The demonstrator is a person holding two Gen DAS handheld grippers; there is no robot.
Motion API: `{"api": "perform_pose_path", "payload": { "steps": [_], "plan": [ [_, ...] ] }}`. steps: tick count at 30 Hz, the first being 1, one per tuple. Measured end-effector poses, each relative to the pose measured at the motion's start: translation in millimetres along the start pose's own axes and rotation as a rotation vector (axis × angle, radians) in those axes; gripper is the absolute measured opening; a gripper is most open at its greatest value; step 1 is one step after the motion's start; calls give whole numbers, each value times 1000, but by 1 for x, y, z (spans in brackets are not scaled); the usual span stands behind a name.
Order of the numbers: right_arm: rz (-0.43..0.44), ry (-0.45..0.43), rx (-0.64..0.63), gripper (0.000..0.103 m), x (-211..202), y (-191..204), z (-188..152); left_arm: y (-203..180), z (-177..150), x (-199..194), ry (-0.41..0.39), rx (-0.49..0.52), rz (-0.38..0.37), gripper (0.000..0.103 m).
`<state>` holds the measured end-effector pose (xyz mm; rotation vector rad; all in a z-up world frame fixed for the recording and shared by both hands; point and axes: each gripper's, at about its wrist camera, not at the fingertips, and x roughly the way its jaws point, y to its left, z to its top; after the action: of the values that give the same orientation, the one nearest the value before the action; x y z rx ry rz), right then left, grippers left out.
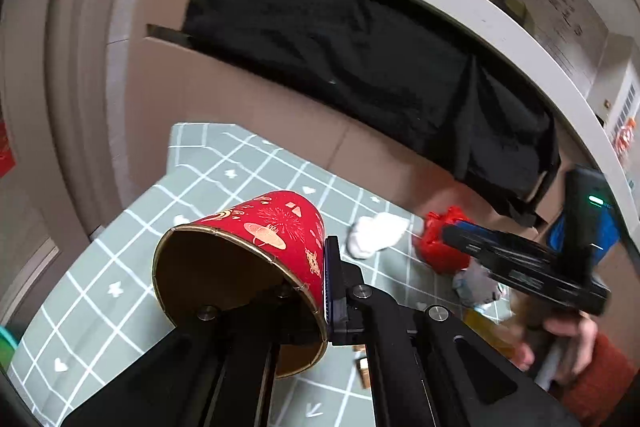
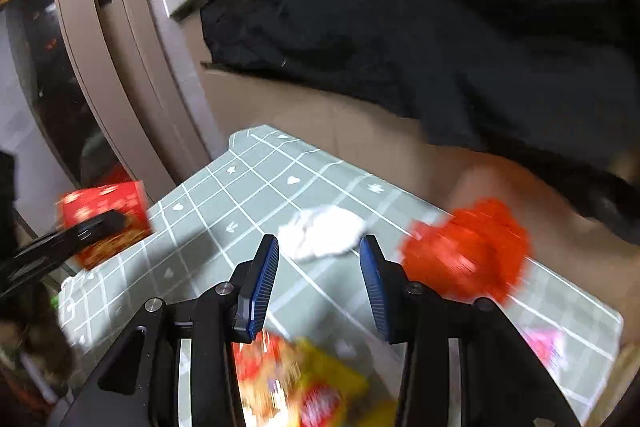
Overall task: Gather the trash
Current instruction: 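Grasp the white tissue with the right tool and lift while the left tool holds the cup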
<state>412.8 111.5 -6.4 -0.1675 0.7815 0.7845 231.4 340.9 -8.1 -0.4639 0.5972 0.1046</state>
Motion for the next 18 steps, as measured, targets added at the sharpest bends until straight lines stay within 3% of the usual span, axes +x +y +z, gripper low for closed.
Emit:
{"api": "perform_pose_path", "payload": {
  "steps": [7, 12, 16, 18],
  "plan": [
    [-18, 104, -120, 40, 75, 28, 6, 24, -6, -5, -6, -33, 31, 1],
    [-56, 216, -112, 39, 107, 27, -2, 32, -10, 0, 12, -60, 36, 1],
    [-50, 197, -68, 25, 94, 11, -4, 28, -12, 5, 26, -65, 29, 1],
    [-49, 165, -74, 23, 77, 9, -3, 22, -13, 4, 27, -58, 23, 1]
  ]
}}
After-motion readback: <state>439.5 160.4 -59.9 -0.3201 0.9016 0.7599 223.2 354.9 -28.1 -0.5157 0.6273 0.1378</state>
